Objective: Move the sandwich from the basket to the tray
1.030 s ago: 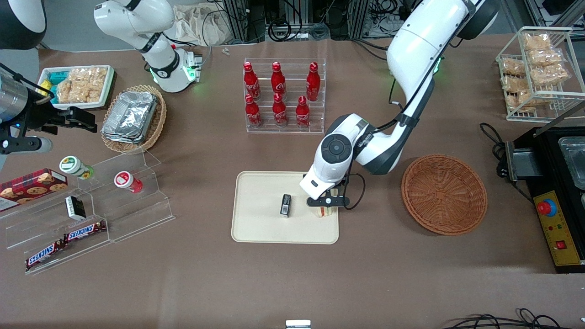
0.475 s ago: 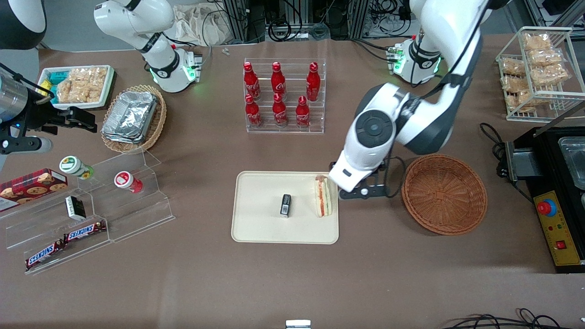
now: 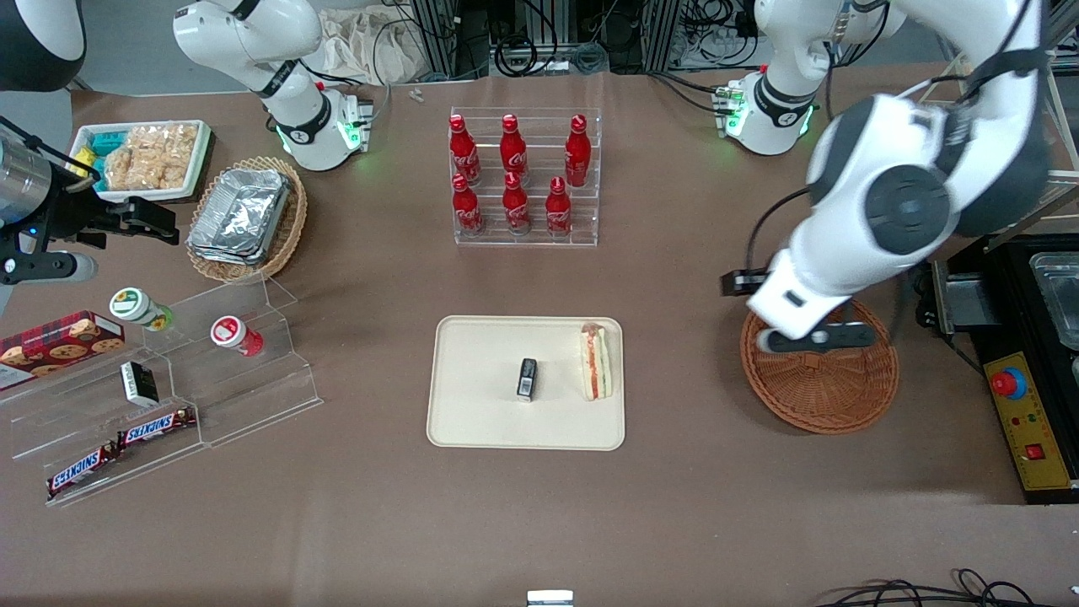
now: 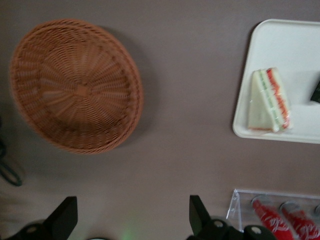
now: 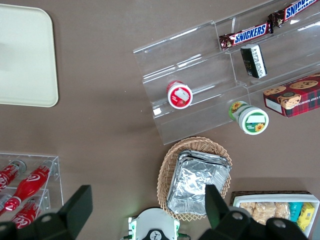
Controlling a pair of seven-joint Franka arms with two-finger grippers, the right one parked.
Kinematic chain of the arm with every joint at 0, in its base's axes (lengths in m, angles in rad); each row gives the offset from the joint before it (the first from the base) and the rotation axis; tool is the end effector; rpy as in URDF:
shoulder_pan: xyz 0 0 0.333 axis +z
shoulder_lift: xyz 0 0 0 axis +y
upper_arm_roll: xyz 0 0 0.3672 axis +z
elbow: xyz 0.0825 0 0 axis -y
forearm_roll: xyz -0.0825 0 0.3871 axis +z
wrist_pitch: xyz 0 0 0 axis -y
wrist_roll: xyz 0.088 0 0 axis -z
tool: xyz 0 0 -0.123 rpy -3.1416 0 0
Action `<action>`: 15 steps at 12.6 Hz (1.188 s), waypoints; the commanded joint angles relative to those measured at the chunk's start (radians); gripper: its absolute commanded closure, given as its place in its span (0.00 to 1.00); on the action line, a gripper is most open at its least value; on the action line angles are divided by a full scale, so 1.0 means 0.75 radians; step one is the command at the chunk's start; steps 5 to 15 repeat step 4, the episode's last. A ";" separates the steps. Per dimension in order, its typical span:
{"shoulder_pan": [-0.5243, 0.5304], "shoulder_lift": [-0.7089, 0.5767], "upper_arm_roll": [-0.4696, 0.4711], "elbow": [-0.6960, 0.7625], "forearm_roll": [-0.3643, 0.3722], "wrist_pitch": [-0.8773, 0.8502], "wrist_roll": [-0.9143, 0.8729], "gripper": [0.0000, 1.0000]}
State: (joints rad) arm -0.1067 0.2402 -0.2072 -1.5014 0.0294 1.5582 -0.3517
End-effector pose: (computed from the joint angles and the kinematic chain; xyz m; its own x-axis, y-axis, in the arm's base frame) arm 0.6009 -0.1762 0.5513 0.9840 0.0401 -0.1733 0.0332 -0.9986 -0.0423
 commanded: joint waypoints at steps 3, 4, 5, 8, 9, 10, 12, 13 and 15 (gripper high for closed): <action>0.236 -0.071 0.006 0.079 0.002 -0.189 0.227 0.00; 0.263 -0.069 0.010 0.097 0.002 -0.224 0.234 0.00; 0.263 -0.069 0.010 0.097 0.002 -0.224 0.234 0.00; 0.263 -0.069 0.010 0.097 0.002 -0.224 0.234 0.00; 0.263 -0.069 0.010 0.097 0.002 -0.224 0.234 0.00; 0.263 -0.069 0.010 0.097 0.002 -0.224 0.234 0.00; 0.263 -0.069 0.010 0.097 0.002 -0.224 0.234 0.00; 0.263 -0.069 0.010 0.097 0.002 -0.224 0.234 0.00; 0.263 -0.069 0.010 0.097 0.002 -0.224 0.234 0.00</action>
